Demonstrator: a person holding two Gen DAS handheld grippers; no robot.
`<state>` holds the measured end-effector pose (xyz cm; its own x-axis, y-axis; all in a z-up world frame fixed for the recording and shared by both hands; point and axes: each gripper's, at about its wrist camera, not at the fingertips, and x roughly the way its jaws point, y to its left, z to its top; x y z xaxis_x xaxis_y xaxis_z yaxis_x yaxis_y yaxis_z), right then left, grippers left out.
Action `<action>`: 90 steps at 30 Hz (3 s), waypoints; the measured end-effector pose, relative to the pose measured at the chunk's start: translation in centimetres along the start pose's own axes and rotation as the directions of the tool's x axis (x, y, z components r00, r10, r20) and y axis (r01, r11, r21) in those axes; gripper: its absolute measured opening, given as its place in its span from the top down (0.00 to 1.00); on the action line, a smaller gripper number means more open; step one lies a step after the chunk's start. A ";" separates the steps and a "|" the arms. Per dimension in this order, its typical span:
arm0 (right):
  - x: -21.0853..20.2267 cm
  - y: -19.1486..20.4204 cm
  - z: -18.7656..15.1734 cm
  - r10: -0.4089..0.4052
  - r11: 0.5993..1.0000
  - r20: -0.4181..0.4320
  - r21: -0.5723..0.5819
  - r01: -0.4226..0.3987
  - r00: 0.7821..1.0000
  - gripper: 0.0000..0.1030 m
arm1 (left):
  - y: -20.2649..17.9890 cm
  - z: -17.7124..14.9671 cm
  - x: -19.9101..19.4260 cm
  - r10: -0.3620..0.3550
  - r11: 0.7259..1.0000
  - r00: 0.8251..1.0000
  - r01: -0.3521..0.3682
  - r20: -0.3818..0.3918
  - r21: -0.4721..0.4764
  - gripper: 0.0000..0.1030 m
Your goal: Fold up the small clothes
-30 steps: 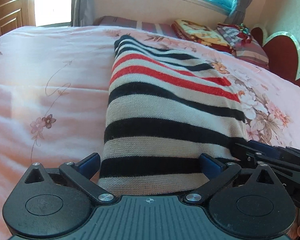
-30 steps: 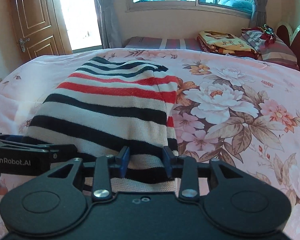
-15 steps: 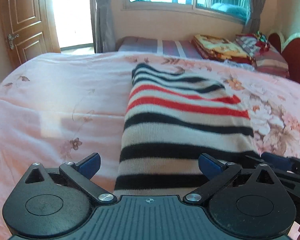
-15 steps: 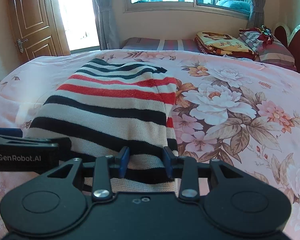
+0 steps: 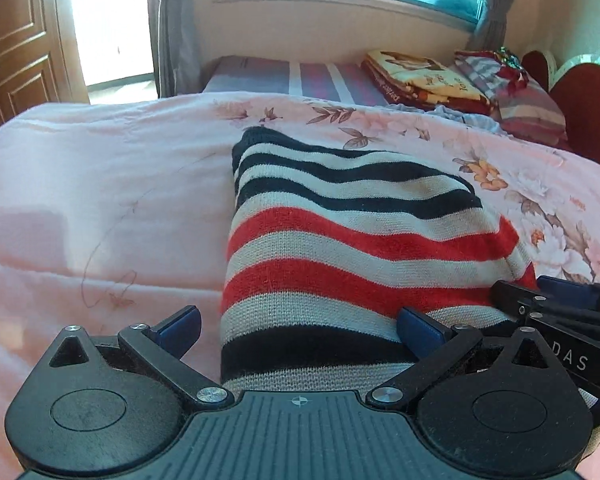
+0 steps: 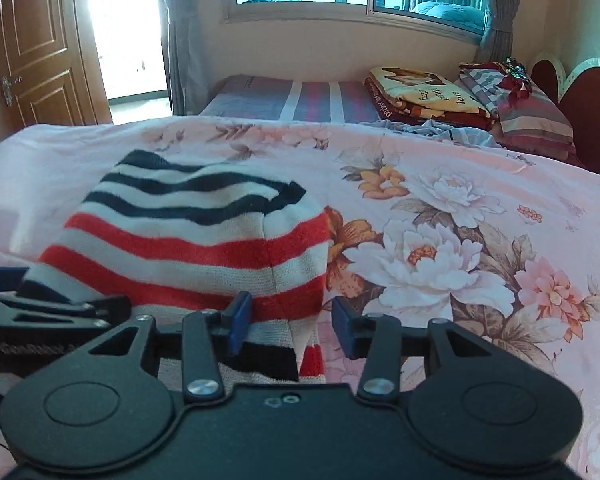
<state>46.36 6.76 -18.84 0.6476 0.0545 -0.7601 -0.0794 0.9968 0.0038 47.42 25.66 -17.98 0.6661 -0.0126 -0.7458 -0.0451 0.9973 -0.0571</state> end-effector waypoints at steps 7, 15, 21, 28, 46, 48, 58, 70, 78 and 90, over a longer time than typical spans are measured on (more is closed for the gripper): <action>-0.8 -0.3 0.1 0.022 0.999 0.000 0.042 -0.022 1.000 0.48 | -1.0 0.1 -0.6 0.036 0.999 0.999 -0.036 -0.001 0.038 0.00; -5.3 -0.3 -2.6 0.024 1.000 0.011 0.008 -0.024 1.000 0.36 | -0.8 -1.1 -5.1 0.050 0.997 0.999 -0.051 0.018 0.059 0.00; -9.5 -1.0 -4.5 0.090 0.995 0.005 0.040 -0.090 0.996 0.28 | -0.7 -3.1 -10.3 0.077 0.991 0.995 -0.082 0.056 0.102 0.00; -16.7 -1.9 -6.0 0.244 0.968 0.015 0.047 -0.245 0.970 0.21 | -1.0 -5.9 -18.0 0.068 0.996 0.994 -0.073 0.083 0.058 0.00; -36.4 -3.1 -14.3 0.178 0.981 0.109 -0.101 -0.167 0.978 0.05 | -5.0 -17.9 -38.7 0.171 0.985 0.965 -0.171 0.197 -0.016 0.00; -37.9 -3.5 -14.9 0.150 0.987 0.146 -0.080 -0.140 0.978 0.05 | -5.2 -18.9 -40.2 0.179 0.984 0.963 -0.178 0.199 -0.022 0.00; -41.6 -4.2 -16.8 0.115 0.993 0.206 -0.040 -0.110 0.972 0.05 | -5.8 -21.7 -44.7 0.195 0.981 0.953 -0.191 0.230 -0.041 0.00; -42.5 -4.0 -17.5 0.100 0.995 0.224 -0.033 -0.095 0.969 0.04 | -6.1 -22.4 -45.7 0.210 0.978 0.949 -0.205 0.236 -0.045 0.00; -42.4 -3.8 -17.5 0.099 0.995 0.221 -0.034 -0.094 0.970 0.04 | -6.6 -22.2 -45.8 0.205 0.979 0.950 -0.202 0.235 -0.038 0.00; -42.0 -3.8 -17.5 0.082 0.997 0.224 -0.027 -0.078 0.971 0.04 | -6.8 -22.1 -45.5 0.203 0.979 0.952 -0.200 0.229 -0.037 0.00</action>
<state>6.20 -0.38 1.74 0.7921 0.1476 -0.5923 -0.1498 0.9877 0.0457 0.94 17.90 1.69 0.7954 0.2070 -0.5696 -0.2049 0.9764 0.0688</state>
